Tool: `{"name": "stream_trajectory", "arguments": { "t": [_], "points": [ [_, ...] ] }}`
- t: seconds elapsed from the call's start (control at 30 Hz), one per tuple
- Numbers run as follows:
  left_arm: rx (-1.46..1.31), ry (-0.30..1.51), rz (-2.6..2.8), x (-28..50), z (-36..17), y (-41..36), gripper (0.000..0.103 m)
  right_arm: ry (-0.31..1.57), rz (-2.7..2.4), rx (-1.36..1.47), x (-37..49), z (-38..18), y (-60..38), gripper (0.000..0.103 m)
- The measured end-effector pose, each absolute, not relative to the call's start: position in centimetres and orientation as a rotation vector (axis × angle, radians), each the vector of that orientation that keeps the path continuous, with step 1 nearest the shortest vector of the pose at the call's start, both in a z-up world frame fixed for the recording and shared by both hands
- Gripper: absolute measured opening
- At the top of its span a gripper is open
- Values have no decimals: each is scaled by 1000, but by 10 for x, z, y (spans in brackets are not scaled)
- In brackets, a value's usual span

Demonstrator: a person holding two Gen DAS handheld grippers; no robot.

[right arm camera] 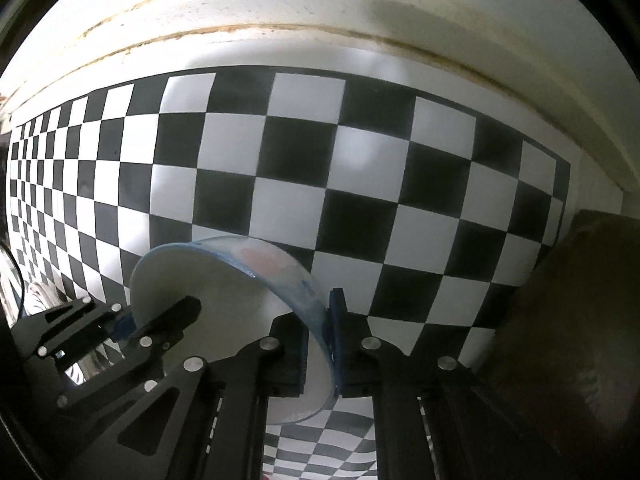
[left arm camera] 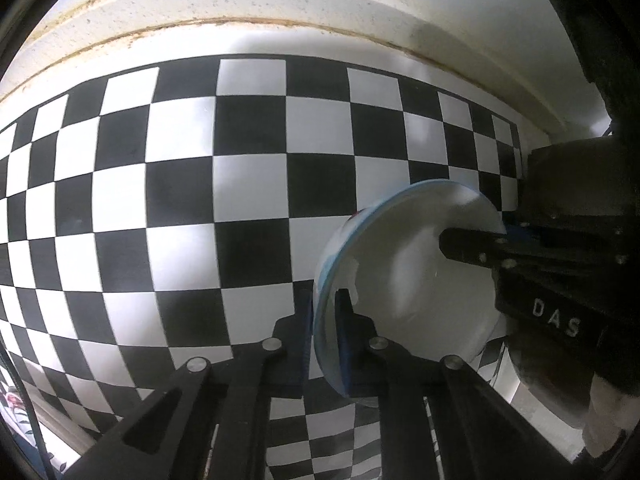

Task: Organize plates and bowls
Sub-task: 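Lift the pink-dot bowl with both tools toward the white bowls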

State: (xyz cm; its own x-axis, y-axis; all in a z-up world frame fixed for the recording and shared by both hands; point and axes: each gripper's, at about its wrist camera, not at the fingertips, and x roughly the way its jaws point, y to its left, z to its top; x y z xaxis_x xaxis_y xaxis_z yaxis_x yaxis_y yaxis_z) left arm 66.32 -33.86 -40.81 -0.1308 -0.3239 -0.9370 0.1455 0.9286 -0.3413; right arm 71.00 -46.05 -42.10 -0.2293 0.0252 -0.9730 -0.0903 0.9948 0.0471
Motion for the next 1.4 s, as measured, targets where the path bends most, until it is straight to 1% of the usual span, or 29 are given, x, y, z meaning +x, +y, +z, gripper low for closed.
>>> {"name": "stream_trajectory", "arguments": {
  "t": [0.37,0.7,0.9,1.13,1.3,1.4],
  "points": [
    [-84,1628,-401,660,-388,-323,9,1788,133,23,699,-410,-453,9],
    [1,1579,-414,634,-346,-299,9,1736,160,45,670,-368,-434,8],
    [40,1551,-430,603,-321,-274,9,1708,177,48,624,-344,-415,7],
    [80,1528,-457,559,-295,-241,9,1695,192,62,568,-332,-378,7],
    [103,1530,-477,527,-291,-223,9,1706,206,72,526,-331,-360,7],
    [115,1535,-478,513,-295,-215,9,1715,216,81,510,-342,-347,7]
  ]
}}
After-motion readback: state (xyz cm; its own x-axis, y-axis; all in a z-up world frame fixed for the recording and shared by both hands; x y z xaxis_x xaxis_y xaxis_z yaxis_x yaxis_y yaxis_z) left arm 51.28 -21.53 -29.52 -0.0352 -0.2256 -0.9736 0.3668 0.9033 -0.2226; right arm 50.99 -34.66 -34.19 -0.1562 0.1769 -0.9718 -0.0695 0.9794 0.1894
